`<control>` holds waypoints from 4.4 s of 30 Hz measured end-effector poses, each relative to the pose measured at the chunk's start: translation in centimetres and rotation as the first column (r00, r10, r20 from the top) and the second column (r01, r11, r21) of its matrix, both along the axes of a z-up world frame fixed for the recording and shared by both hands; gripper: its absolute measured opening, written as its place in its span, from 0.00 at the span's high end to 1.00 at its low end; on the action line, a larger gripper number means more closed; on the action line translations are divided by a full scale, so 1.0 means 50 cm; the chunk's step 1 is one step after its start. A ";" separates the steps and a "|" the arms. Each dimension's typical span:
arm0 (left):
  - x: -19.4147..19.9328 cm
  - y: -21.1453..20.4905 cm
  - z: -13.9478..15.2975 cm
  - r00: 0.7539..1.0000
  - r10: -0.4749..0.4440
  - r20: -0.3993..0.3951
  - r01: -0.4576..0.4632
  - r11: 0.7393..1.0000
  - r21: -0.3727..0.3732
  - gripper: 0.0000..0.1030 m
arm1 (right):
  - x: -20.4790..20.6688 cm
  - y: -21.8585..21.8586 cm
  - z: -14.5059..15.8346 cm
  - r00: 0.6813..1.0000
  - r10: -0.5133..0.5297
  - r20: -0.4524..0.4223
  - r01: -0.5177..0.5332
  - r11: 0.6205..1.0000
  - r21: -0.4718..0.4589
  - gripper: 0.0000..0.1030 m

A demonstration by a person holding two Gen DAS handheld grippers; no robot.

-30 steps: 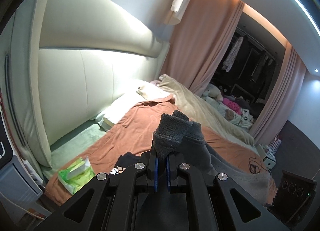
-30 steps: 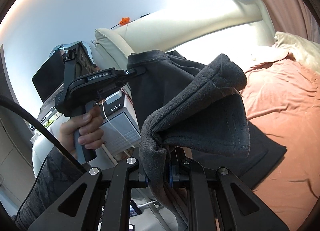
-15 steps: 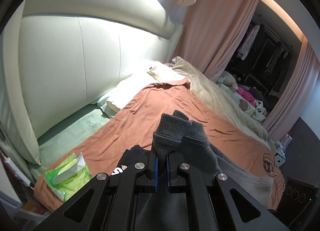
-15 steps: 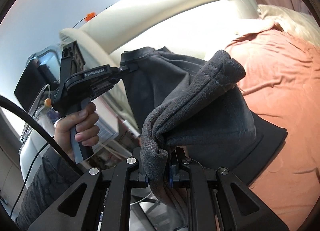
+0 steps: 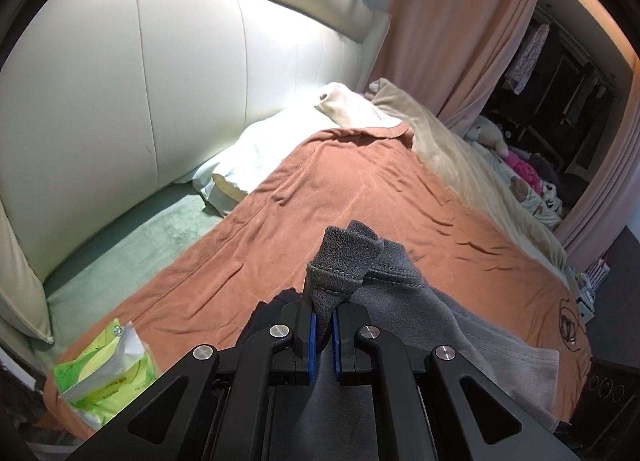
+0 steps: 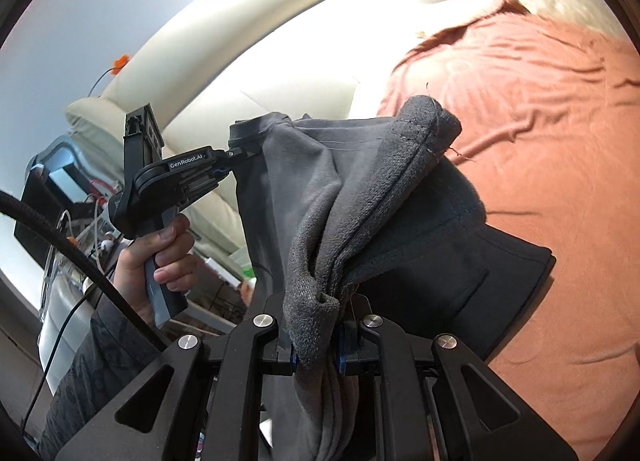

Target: Fold small clothes

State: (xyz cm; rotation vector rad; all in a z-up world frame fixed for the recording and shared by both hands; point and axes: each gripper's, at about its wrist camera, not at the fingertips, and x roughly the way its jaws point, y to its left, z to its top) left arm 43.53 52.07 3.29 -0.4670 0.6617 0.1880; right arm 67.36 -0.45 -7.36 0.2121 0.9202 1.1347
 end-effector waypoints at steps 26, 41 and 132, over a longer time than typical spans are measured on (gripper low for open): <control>-0.225 -0.138 -0.160 0.992 0.083 -0.099 -0.088 0.995 -0.055 0.54 | -0.021 -0.057 -0.097 0.992 -0.106 0.074 0.122 0.960 -0.254 0.77; -0.359 -0.218 -0.212 0.984 0.114 -0.140 -0.126 0.989 -0.074 0.54 | -0.137 0.008 -0.086 0.982 0.063 0.176 -0.006 0.952 -0.305 0.77; -0.536 -0.642 -0.072 0.995 -0.096 -0.011 0.097 0.984 0.151 0.00 | -0.438 -0.475 0.085 0.907 -0.177 0.382 0.299 0.909 -0.290 0.00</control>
